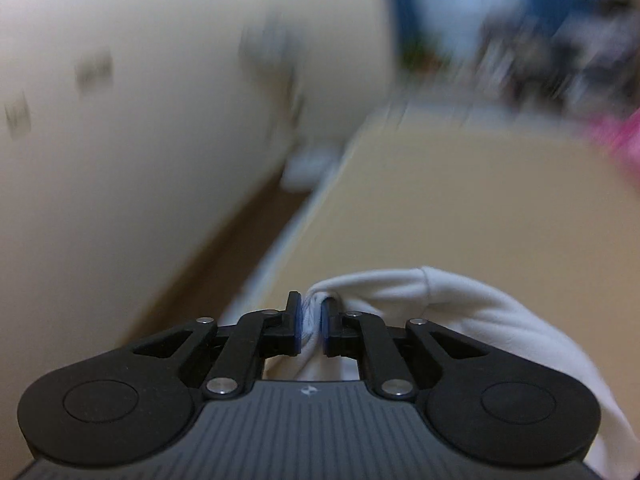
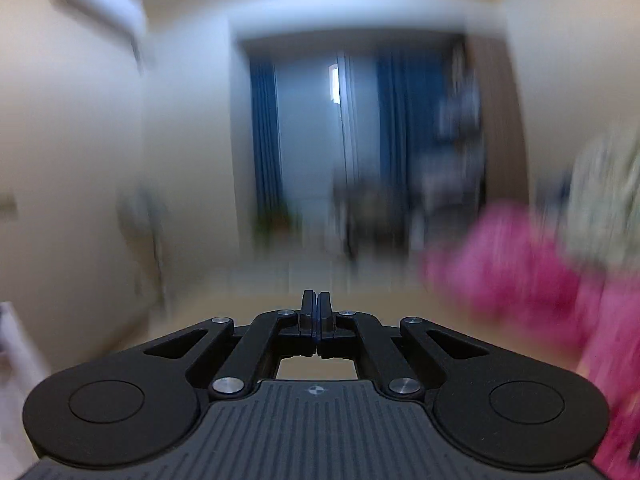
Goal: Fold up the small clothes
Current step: 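Lift the shirt with both grippers and shake it out in the air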
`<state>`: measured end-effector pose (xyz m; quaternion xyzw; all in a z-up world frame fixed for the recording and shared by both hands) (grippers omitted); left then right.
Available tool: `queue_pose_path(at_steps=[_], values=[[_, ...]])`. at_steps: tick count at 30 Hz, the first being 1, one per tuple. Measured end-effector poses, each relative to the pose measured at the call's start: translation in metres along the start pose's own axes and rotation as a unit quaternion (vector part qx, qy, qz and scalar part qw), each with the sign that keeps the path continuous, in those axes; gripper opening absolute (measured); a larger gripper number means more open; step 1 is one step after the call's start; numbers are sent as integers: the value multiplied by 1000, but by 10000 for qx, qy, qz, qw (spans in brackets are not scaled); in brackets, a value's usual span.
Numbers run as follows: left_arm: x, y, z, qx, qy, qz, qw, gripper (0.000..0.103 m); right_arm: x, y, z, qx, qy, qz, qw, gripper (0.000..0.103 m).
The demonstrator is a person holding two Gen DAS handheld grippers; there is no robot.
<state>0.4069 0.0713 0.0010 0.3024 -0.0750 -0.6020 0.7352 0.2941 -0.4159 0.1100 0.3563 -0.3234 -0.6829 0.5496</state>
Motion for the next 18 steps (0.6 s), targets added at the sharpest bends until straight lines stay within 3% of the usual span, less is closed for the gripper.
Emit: queue_pose_path(at_steps=[2, 4, 5, 6, 9, 12, 18], values=[[26, -14, -76, -927, 138, -110, 9955, 14, 13, -34, -62, -1077, -75, -398, 9934, 6], [39, -36, -113, -1356, 46, -36, 9907, 15, 22, -82, -87, -1687, 176, -594, 9837, 27], [43, -46, -120, -1440, -74, -16, 9895, 25, 27, -107, -92, -1896, 195, -613, 9798, 47], [43, -52, -124, -1482, -165, -25, 9888, 41, 31, -130, -95, -2080, 162, -598, 9762, 54], [41, -65, -115, -1343, -222, -202, 9905, 69, 37, -188, -100, -2709, 202, -603, 9605, 54], [29, -67, -94, -1047, -211, -314, 9938, 83, 40, -229, -91, -3063, 243, -742, 9487, 54], [-6, -88, -48, -574, -25, -509, 9970, 90, 13, -261, -68, -2995, 383, -822, 9498, 64]])
Point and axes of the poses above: each gripper's, at about its wrist camera, not at the fingertips, and z roughly against the way its jaws point, x to its right, y to its top, the point moved 5 cm from there along -z, roughly the way its jaws point, and after that the axes turned 14 degrees about -x, right-handed, at the moved point
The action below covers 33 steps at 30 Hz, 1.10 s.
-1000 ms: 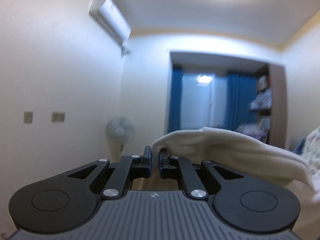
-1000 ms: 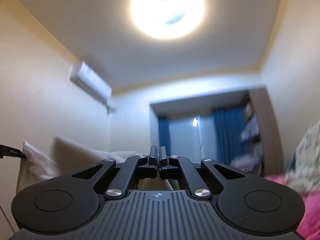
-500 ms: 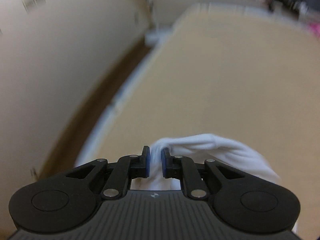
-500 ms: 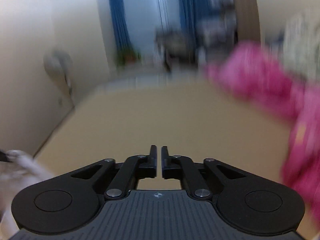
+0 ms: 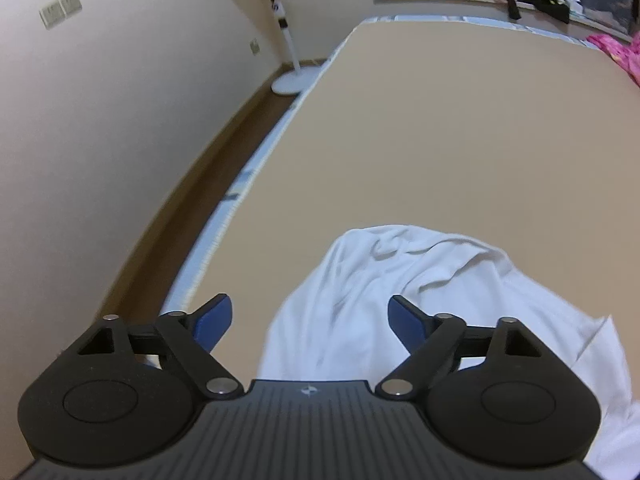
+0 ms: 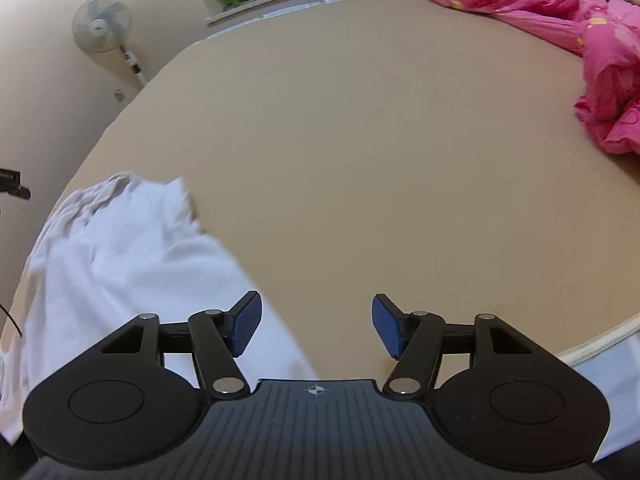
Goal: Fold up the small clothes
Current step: 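Lift the shirt with both grippers and shake it out in the air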
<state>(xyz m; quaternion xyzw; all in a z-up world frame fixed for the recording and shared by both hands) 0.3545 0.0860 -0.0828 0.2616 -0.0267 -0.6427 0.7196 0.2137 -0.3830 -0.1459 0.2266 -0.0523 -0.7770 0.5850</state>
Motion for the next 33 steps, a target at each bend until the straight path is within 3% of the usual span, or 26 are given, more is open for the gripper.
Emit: queue_pose_path(at_steps=[2, 7, 11, 16, 17, 18, 19, 20, 23, 26, 29, 31, 33], values=[[-2, -8, 13, 103, 67, -90, 9999, 92, -21, -23, 3, -51, 40, 262, 9996, 64], [-17, -9, 6, 112, 68, -244, 9996, 92, -79, -21, -10, 10, 325, 933, 9951, 68], [-8, 7, -32, -43, 100, -389, 9992, 92, -114, 16, -37, 219, 231, 1182, 9925, 83], [14, 18, -75, -444, 173, -545, 9974, 92, -133, 72, -109, -417, -40, 1178, 9921, 86], [17, 20, -81, -506, 217, -564, 9969, 92, -132, 76, -122, -575, -85, 1117, 9920, 81], [21, 22, -89, -538, 239, -573, 9966, 92, -132, 79, -134, -747, -99, 1069, 9914, 56], [24, 23, -93, -574, 237, -583, 9964, 92, -135, 80, -141, -822, -114, 1104, 9904, 44], [26, 23, -96, -594, 220, -592, 9962, 92, -143, 80, -140, -714, -173, 1366, 9879, 4], [36, 25, -102, -587, 184, -706, 9956, 92, -158, 78, -108, -387, -435, 1779, 9823, 5], [50, 30, -106, -531, 207, -912, 9942, 92, -116, 92, -50, 292, -376, 1133, 9924, 4], [73, 38, -110, -526, 64, -1122, 9923, 92, -55, 106, -30, 315, -517, 473, 9970, 4], [95, 45, -115, -475, -37, -1285, 9906, 92, -28, 109, -42, 195, -724, 368, 9965, 4], [117, 49, -116, -415, -182, -1536, 9871, 92, -9, 104, -60, -84, -634, 137, 9979, 4]])
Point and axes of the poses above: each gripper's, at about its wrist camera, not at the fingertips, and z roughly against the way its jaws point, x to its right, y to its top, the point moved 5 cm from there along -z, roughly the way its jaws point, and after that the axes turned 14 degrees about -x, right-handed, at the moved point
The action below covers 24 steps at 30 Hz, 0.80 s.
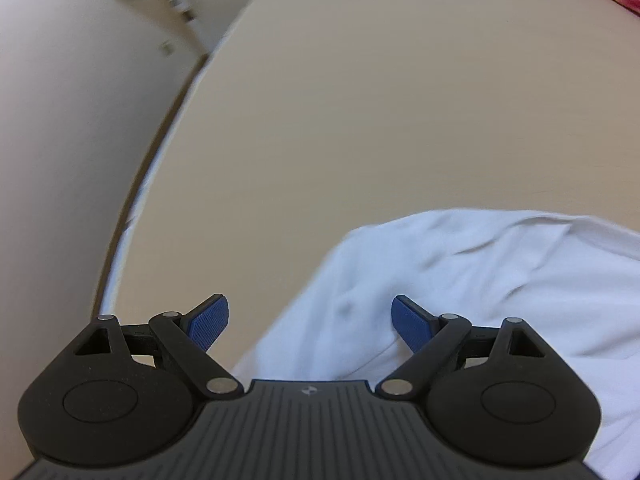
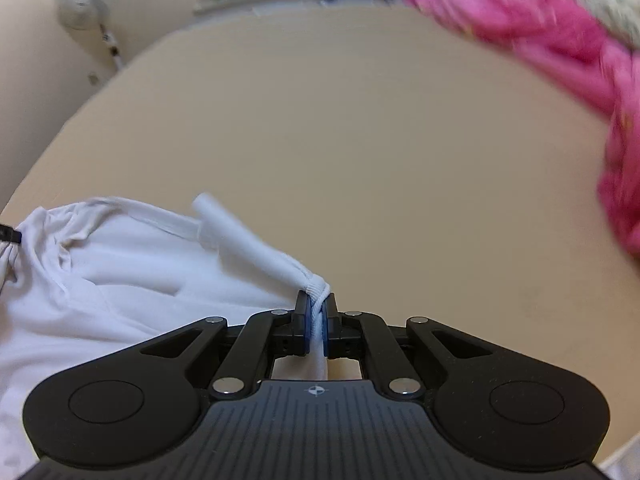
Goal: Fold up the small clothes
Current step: 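Lift the shirt with both grippers and shake it out in the air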
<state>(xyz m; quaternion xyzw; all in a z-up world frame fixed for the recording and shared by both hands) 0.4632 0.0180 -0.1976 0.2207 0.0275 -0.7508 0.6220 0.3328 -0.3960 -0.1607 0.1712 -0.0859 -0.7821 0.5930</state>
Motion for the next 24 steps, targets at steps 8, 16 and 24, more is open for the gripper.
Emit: queue_pose_path(at_steps=[8, 16, 24], values=[[71, 22, -22, -74, -216, -1809, 9832, 99, 4, -18, -42, -261, -60, -193, 9995, 5], [92, 20, -38, 76, 136, -1825, 9831, 76, 8, -21, -42, -252, -92, -142, 9995, 9], [61, -24, 46, 1106, 378, -889, 9892, 6, -15, -23, 41, 727, -72, 217, 9971, 5]])
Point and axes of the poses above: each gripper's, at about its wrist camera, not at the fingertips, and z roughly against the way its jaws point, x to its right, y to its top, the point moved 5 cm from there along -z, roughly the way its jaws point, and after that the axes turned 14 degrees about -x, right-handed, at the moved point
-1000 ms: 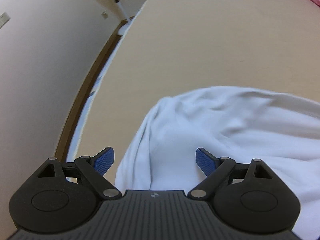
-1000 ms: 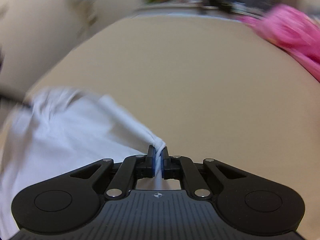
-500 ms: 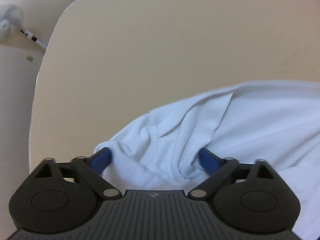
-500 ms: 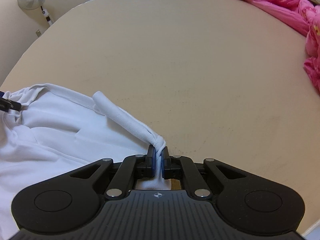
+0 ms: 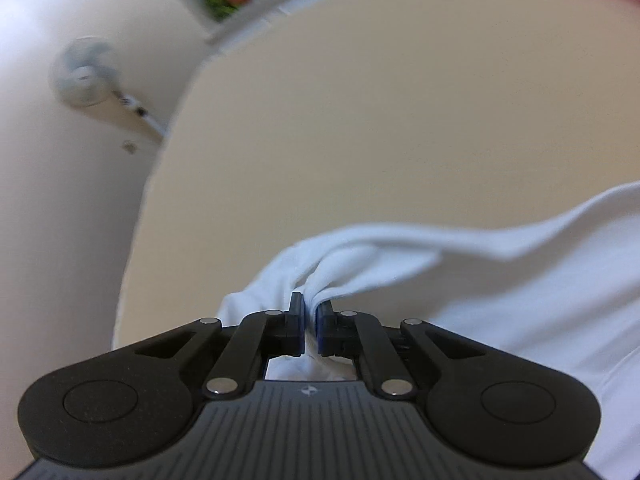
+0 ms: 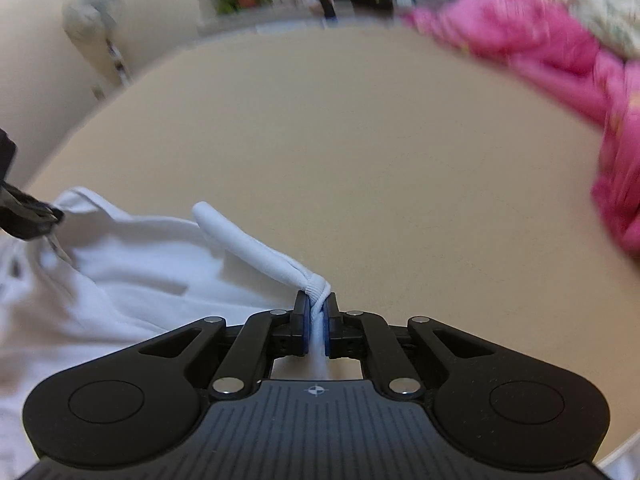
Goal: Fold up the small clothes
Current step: 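Lift the shirt with both grippers and shake it out in the air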
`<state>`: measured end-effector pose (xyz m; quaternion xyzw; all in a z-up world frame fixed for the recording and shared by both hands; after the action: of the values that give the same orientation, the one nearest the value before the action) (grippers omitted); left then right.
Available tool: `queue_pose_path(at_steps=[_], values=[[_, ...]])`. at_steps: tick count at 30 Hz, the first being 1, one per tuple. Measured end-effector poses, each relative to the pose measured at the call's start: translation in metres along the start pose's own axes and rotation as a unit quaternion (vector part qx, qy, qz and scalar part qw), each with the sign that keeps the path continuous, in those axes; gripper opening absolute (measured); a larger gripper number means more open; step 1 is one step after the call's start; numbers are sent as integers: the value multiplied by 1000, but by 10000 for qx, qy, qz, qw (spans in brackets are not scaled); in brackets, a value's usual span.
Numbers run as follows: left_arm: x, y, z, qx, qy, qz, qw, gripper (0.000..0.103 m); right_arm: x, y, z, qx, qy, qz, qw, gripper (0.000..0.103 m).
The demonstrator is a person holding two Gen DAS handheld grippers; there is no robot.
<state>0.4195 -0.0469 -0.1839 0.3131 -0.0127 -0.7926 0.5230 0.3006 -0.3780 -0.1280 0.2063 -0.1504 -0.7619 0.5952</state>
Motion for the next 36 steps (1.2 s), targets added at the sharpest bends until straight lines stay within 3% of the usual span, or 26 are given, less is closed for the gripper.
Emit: queue_pose_path(at_steps=[3, 6, 9, 11, 17, 22, 26, 30, 33, 36], values=[[-58, -28, 61, 455, -24, 622, 9970, 6, -14, 3, 66, 655, 162, 261, 9974, 5], [-130, -65, 138, 975, -131, 1387, 9854, 6, -27, 4, 138, 1294, 339, 486, 9898, 5], [-179, -107, 236, 1733, -100, 1952, 9653, 6, -40, -3, 215, 1999, 537, 722, 9757, 5], [-197, -138, 296, 2256, 32, 2167, 9498, 6, -45, -14, 269, 2546, 688, 932, 9601, 5], [-204, -206, 460, 3438, 211, 2713, 8988, 6, -44, -45, 410, 3857, 851, 1465, 9069, 5], [-194, -263, 547, 3932, 188, 2813, 8751, 6, -25, -72, 486, 4376, 1013, 1653, 8780, 5], [-187, -294, 590, 4140, 66, 2783, 8666, 6, -8, -91, 530, 4605, 1107, 1725, 8637, 5], [-187, -295, 620, 4272, 21, 2685, 8634, 6, 7, -94, 551, 4694, 1134, 1703, 8589, 5], [-187, -264, 604, 4159, 76, 2584, 8719, 6, 14, -78, 545, 4649, 1114, 1654, 8626, 5], [-181, -210, 556, 3788, -3, 2430, 8930, 6, 15, -46, 508, 4375, 1051, 1532, 8798, 5]])
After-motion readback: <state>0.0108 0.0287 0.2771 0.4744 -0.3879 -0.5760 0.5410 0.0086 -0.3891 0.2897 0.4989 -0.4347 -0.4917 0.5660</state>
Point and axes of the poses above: each gripper's, at about its wrist camera, not at the fingertips, and z roughly against the way its jaws point, x to its right, y to its top, the point moved 5 cm from there along -z, roughly the way its jaws point, and after that the axes turned 14 degrees about -x, right-handed, at the moved point
